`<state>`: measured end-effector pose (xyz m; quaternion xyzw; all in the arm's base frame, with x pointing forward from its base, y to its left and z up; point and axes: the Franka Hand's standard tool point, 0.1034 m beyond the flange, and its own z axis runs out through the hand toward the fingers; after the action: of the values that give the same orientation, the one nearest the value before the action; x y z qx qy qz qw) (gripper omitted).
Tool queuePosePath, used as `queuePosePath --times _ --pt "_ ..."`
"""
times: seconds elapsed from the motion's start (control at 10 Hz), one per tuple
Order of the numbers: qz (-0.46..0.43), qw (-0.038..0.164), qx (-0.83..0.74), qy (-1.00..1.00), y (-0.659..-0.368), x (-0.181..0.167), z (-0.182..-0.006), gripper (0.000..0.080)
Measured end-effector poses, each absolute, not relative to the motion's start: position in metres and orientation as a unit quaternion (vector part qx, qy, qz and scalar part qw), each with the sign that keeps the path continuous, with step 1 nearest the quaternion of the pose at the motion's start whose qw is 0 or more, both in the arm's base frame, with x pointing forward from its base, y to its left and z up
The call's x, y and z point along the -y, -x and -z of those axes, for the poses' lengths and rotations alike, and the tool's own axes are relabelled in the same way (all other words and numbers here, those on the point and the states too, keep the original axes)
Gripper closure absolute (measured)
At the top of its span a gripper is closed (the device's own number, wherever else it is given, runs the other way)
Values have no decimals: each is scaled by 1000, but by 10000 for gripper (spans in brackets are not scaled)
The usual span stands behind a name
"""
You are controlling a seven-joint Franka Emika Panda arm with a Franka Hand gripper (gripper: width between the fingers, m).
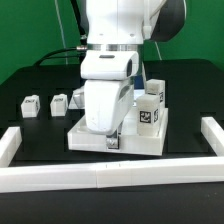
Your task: Assemble square table
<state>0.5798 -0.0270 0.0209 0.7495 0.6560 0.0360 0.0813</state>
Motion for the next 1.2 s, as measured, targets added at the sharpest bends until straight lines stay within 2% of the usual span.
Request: queuePosePath --times 0.2,0.5,0.9,1.0,1.2 --pt "-29 87 -690 -718 -580 27 -21 731" --pt "-36 95 -743 -661 -585 -23 -16 725" --pt "-23 107 -814 -571 -584 -16 -16 725" --pt "-38 117 -835 -536 -582 -30 -17 725" --pt "-35 115 -851 -511 -582 -73 -20 724"
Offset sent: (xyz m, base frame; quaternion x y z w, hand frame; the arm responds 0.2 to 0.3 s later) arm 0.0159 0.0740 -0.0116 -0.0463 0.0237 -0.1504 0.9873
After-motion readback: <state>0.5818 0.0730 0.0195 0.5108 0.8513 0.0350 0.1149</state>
